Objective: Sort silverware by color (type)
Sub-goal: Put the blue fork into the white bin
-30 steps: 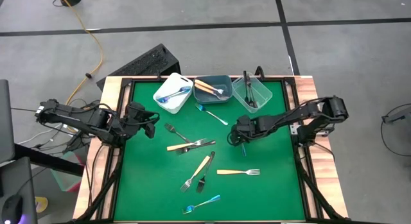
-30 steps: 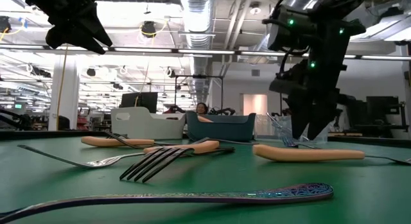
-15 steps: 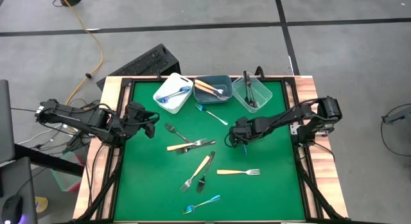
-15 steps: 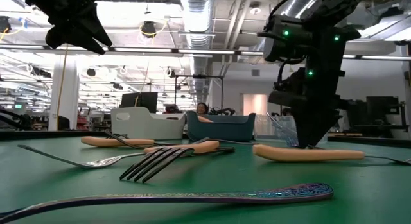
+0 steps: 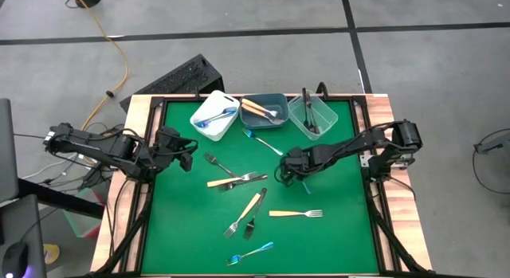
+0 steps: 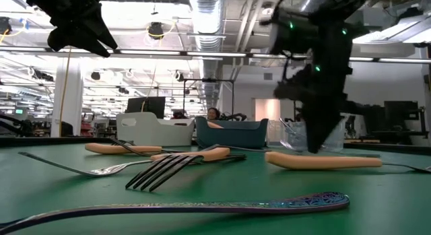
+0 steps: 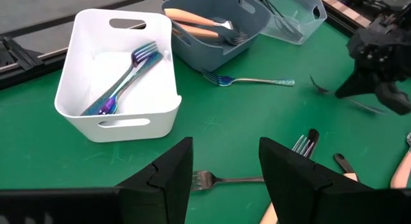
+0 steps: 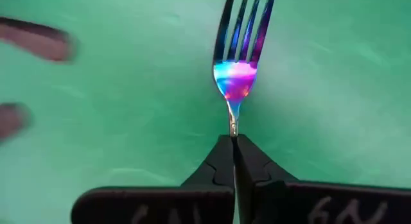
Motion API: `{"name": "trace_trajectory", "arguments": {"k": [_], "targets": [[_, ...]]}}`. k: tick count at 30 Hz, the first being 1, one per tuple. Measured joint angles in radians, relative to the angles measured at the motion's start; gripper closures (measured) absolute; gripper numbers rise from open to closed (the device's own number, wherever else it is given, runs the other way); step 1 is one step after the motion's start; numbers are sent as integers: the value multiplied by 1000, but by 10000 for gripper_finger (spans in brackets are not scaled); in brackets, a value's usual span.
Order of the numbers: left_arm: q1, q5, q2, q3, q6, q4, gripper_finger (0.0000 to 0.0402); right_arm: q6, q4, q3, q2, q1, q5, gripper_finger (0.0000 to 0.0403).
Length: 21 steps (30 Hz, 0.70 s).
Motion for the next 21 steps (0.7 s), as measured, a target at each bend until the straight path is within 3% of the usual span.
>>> {"name": "trace_trajectory", "arguments": {"k": [10,21], "targets": [[0,-25,0,0,-1,0,239,-191,-2,195,-2,-30,20,401],[0,-56,0,0,-42,1,239,-508,161,370,-3,-140,49,402]]}}
